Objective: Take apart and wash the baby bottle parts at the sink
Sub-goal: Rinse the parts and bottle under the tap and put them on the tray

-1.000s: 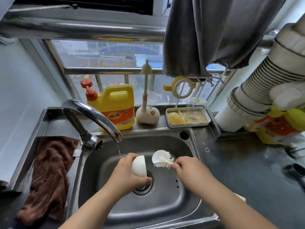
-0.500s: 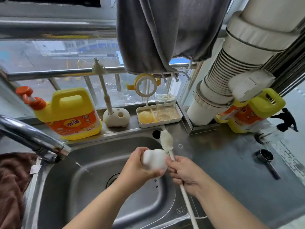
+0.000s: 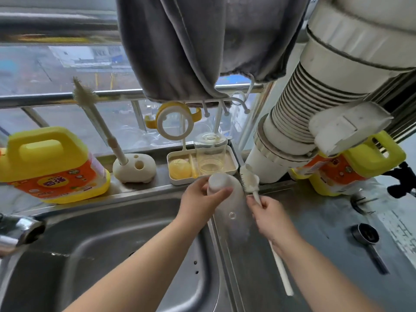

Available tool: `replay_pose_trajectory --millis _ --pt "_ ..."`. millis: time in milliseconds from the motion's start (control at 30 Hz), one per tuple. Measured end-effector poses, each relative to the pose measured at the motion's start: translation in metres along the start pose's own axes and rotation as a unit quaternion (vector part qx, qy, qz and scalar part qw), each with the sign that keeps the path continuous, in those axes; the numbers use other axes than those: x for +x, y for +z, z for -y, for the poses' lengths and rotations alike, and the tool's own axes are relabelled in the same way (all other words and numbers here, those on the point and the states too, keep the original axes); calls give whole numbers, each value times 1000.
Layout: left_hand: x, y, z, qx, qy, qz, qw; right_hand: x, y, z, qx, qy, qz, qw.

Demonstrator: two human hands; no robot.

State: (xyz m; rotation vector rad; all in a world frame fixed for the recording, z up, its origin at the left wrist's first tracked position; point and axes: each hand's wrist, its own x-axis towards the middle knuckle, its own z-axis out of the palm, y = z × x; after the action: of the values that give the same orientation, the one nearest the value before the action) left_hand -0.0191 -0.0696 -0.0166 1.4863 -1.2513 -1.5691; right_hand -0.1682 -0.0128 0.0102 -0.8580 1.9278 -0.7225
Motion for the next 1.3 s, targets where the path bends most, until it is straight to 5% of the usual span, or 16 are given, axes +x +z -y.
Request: replay_pose_trajectory --millis 233,467,1000,1300 --pt "29 17 -6 55 65 -114 990 17 -16 -6 -94 -88 0 992" --pt "39 -34 -9 69 64 -252 963 25 3 1 -112 -101 65 986" --pt "101 -56 -2 121 38 -108 986 23 14 -29 -130 -101 67 984" --pt "113 -61 9 313 10 -117 943 17 17 -33 -133 -101 60 984"
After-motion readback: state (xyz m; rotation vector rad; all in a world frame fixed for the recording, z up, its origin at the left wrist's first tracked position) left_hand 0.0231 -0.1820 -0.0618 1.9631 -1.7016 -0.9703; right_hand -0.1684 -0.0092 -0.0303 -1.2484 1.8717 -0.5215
